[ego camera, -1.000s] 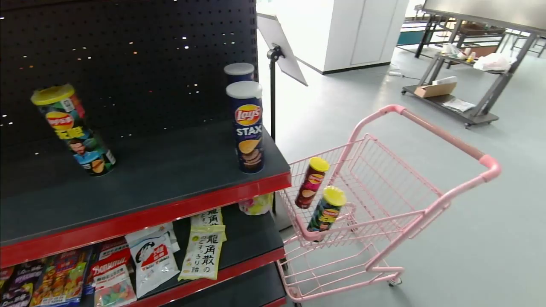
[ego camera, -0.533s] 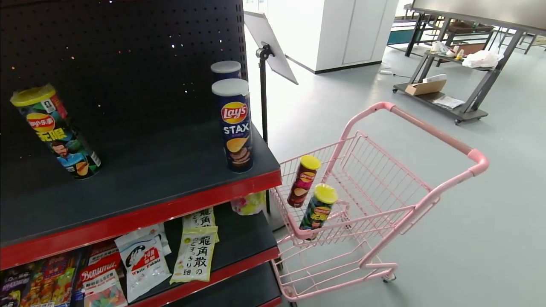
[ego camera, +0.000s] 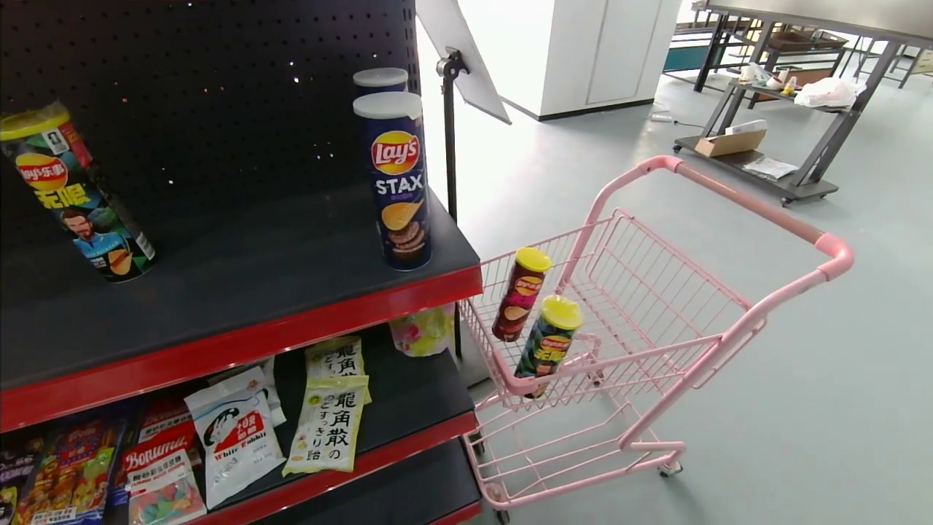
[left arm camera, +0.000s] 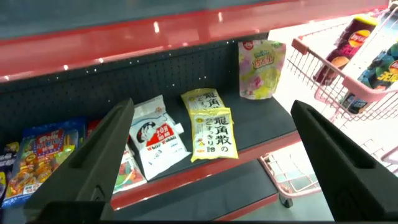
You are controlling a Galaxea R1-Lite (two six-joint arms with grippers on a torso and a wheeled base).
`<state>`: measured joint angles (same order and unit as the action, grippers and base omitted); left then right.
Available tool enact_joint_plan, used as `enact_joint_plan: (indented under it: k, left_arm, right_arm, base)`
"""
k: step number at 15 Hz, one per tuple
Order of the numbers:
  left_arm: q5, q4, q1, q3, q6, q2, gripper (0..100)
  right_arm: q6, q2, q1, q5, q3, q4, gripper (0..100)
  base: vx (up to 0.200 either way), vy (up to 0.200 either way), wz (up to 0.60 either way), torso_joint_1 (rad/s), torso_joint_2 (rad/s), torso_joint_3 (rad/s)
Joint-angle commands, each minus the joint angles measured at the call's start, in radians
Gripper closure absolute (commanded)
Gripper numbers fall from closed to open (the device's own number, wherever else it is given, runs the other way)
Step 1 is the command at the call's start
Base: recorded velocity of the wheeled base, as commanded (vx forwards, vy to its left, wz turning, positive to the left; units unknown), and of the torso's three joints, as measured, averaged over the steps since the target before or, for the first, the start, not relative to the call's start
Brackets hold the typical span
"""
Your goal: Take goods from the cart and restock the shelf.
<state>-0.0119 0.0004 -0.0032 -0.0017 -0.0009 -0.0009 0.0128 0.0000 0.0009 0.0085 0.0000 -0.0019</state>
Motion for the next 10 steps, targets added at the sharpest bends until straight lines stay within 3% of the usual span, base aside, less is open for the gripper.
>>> enact_joint_plan:
  k: [1,10]
  left_arm:
    - [0.0,0.0,0.0,0.0,-0.001,0.001,0]
    - [0.0,0.0,0.0,0.0,-0.001,0.001,0]
  right_arm:
    - [0.0,0.0,0.001,0.001,0.0,0.0,0]
    - [-0.008,0.0,0.001,0.004,0.0,0.0,0]
  base:
    - [0.0,0.0,0.0,-0.154,0.42,0.271]
    - [0.0,0.0,0.0,-0.163,0.52,0.359]
